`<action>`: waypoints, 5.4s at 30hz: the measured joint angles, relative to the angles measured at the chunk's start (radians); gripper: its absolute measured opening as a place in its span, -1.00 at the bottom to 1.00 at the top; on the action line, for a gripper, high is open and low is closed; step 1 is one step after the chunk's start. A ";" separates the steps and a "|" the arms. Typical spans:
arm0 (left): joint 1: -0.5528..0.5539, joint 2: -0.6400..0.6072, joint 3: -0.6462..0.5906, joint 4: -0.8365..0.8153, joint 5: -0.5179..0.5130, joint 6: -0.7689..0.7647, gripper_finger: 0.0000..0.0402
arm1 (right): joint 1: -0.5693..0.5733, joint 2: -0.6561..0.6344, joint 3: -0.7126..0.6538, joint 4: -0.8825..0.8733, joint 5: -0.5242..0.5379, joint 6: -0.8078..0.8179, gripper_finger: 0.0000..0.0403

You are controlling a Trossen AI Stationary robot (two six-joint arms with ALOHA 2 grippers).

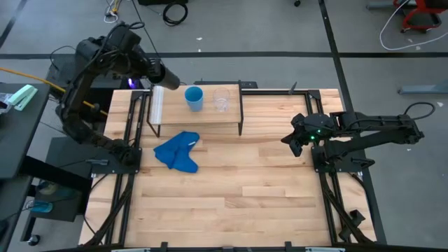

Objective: Stack small to large cups/mugs on shelf
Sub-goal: Put the black cup on the shelf, then return to Home Position

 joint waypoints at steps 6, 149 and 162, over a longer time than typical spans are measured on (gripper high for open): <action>0.051 0.019 0.000 0.000 -0.001 0.049 -0.96 | 0.000 0.000 0.000 0.000 0.000 0.007 -0.94; -0.044 -0.124 -0.341 0.085 0.076 0.056 -0.32 | -0.001 0.000 0.000 0.001 0.001 0.031 -0.94; -0.104 -0.371 -0.341 0.347 0.189 0.056 -0.39 | 0.000 0.000 0.000 0.001 -0.028 0.050 -0.94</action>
